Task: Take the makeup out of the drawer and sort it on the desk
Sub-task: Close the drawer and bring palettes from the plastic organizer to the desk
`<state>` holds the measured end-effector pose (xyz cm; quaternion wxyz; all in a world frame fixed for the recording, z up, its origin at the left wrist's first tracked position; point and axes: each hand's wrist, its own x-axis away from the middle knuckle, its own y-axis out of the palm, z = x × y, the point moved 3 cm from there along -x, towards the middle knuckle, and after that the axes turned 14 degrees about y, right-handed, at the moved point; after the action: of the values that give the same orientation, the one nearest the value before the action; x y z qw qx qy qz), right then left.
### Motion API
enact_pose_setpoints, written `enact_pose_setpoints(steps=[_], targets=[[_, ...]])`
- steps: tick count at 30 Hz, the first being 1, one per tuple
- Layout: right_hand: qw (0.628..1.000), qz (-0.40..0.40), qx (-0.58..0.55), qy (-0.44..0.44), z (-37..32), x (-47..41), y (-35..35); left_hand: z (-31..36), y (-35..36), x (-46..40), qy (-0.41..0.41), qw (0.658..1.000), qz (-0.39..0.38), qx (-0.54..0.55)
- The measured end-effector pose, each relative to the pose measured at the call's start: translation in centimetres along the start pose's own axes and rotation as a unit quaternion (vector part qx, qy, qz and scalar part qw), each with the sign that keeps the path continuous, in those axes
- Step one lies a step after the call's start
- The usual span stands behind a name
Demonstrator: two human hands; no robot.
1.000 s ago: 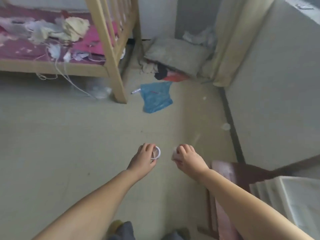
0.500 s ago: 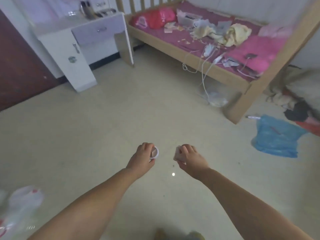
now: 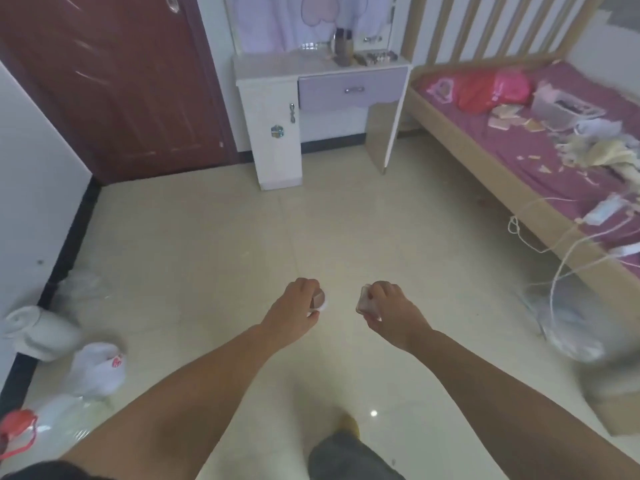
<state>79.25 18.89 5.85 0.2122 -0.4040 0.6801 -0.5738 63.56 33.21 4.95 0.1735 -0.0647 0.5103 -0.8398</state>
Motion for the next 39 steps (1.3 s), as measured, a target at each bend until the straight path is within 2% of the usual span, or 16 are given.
enact_pose_setpoints(steps=[7,14,21,24,27,39], targets=[[0.996,-0.028,0.011,-0.082,-1.9,-18.1,-3.5,-8.2,-4.8,-11.5,-0.068,0.997,0.032,-0.008],[0.992,0.007,0.029,-0.123,-4.0,-37.6,-5.9,-18.6,-8.3,-25.7,-0.089,0.994,0.061,-0.002],[0.996,0.017,0.015,-0.089,-5.7,-57.0,-10.7,-28.9,-15.2,-43.2,-0.053,0.997,0.058,0.007],[0.995,-0.016,0.046,-0.090,-6.2,-64.0,-11.8,-32.8,-17.3,-49.1,-0.046,0.998,0.048,0.009],[0.997,-0.007,0.017,-0.077,-6.6,-71.3,-13.5,-36.7,-18.9,-55.7,-0.042,0.998,0.053,0.003],[0.991,-0.010,-0.002,-0.133,-8.2,-103.8,-20.5,-50.9,-24.6,-82.6,-0.068,0.992,0.108,-0.002]])
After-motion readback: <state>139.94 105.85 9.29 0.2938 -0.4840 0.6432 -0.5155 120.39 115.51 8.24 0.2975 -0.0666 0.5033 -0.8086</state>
